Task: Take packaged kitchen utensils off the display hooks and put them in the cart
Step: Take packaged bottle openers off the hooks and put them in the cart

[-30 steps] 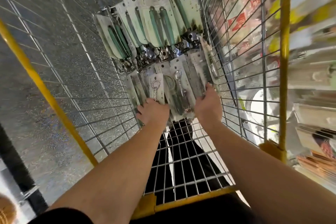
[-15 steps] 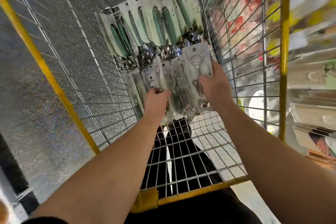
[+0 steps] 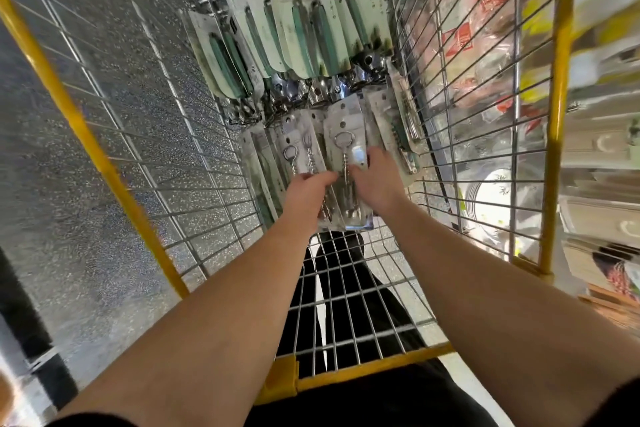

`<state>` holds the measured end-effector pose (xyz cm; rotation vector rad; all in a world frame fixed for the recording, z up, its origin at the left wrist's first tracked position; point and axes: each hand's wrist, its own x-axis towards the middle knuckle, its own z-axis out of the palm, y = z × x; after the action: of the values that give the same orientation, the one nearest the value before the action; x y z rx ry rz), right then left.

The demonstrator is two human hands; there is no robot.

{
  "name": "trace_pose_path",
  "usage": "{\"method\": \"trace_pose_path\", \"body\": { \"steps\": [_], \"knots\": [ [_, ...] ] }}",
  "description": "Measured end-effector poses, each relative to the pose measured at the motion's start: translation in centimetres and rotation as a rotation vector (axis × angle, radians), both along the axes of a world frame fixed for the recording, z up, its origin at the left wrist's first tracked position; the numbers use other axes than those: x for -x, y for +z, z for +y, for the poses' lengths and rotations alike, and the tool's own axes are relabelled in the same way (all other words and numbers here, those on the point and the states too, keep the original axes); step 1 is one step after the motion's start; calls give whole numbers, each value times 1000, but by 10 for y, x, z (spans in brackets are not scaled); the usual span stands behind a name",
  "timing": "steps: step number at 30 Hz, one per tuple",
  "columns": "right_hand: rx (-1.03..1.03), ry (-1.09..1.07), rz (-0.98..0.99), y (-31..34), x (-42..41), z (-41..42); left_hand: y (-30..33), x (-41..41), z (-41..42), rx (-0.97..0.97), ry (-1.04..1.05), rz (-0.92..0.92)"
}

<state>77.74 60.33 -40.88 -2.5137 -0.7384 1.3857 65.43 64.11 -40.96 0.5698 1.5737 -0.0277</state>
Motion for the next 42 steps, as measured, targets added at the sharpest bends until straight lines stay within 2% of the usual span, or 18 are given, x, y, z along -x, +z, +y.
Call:
{"method": "trace_pose_path", "body": {
  "steps": [5, 10, 15, 20, 27, 34, 42],
  "knots": [
    [-51, -116, 27, -1, 6, 0, -4, 1, -5, 32, 58, -16],
    [-13, -152, 186, -3, 3, -2, -8, 2, -9, 26, 36, 1],
    [-17, -190, 180, -4, 4, -5, -11, 3, -14, -4, -4, 25],
    [2, -152, 161, 0, 7, -13, -13, 4, -17, 58, 199, 34],
    [-2, -189, 30, 6, 22, -21, -30, 8, -15, -78, -54, 267],
    [13, -198, 138, 7, 24, -21, -30, 7, -14, -87, 76, 149],
    [93, -156, 243, 10, 22, -8, -29, 9, -5, -74, 118, 176]
  ]
}}
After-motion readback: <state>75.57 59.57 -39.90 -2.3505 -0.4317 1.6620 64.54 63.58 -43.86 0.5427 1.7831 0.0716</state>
